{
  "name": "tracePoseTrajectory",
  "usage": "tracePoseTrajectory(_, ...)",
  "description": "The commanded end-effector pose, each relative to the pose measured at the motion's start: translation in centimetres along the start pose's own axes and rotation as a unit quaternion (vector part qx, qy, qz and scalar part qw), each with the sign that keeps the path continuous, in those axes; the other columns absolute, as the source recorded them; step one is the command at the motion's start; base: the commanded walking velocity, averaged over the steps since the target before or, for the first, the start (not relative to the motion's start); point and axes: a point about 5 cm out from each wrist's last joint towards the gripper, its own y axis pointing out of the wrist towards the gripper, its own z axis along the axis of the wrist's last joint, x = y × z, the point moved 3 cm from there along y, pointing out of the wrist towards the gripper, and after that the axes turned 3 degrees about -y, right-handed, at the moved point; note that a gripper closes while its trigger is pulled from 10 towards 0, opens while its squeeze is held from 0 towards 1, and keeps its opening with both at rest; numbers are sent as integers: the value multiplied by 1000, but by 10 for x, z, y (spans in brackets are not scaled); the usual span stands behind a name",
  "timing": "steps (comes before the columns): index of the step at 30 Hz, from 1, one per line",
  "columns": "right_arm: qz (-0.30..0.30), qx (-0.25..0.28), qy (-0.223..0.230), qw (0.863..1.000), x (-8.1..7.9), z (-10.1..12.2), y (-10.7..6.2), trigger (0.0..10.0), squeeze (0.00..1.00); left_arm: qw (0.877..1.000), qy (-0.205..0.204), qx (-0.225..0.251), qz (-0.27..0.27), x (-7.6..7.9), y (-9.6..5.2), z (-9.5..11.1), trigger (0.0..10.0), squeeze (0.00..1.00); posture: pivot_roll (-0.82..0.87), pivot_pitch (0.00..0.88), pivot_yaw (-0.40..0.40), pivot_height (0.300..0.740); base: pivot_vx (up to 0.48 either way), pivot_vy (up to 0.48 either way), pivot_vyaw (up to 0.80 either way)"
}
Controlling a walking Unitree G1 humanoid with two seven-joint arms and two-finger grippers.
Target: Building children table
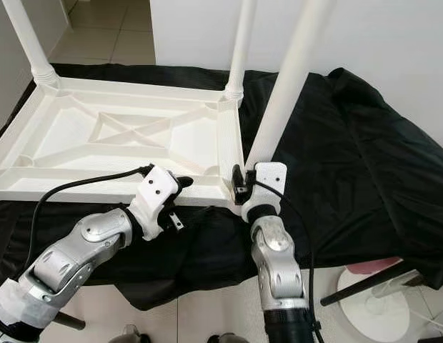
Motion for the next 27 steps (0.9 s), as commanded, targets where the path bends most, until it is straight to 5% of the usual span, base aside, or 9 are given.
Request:
tracePoseTrajectory(1, -9, -27, 18, 999, -1, -13, -6, 10000, 0, 998, 3, -12, -59, 8, -1, -4, 10000, 0, -12, 87, -66, 740, 0, 0, 0)
tracePoseTrajectory(7, 2, -16, 9, 1000, 1, -9, -5, 10000, 0, 998, 9, -13, -54, 3, -1, -3, 10000, 0, -8, 86, -68, 740, 0, 0, 0)
tracePoseTrajectory(8, 7, -15, 13, 1000, 0, -9, -6, 10000, 439, 999, 9, -13, -51, 2, -2, -3, 10000, 0, -5, 94, -71, 740, 0, 0, 0)
tracePoseTrajectory(9, 12, -14, 16, 1000, 0, -8, -7, 10000, 1000, 999, 8, -13, -49, 1, -3, -3, 10000, 0, -8, 102, -71, 740, 0, 0, 0)
tracePoseTrajectory(22, 102, 16, 6, 995, 13, 3, -9, 10000, 1000, 999, 4, -9, -54, 3, -1, -2, 10000, 0, -40, 102, -62, 740, 0, 0, 0)
tracePoseTrajectory(23, 132, 17, -1, 991, 19, 4, -7, 10000, 0, 998, 7, -11, -55, 2, 1, -3, 10000, 0, -39, 99, -63, 740, 0, 0, 0)
tracePoseTrajectory(27, 177, 16, -22, 984, 29, 7, -2, 10000, 0, 998, 10, -8, -55, 1, 3, -1, 10000, 0, -36, 103, -65, 740, 0, 0, 0)
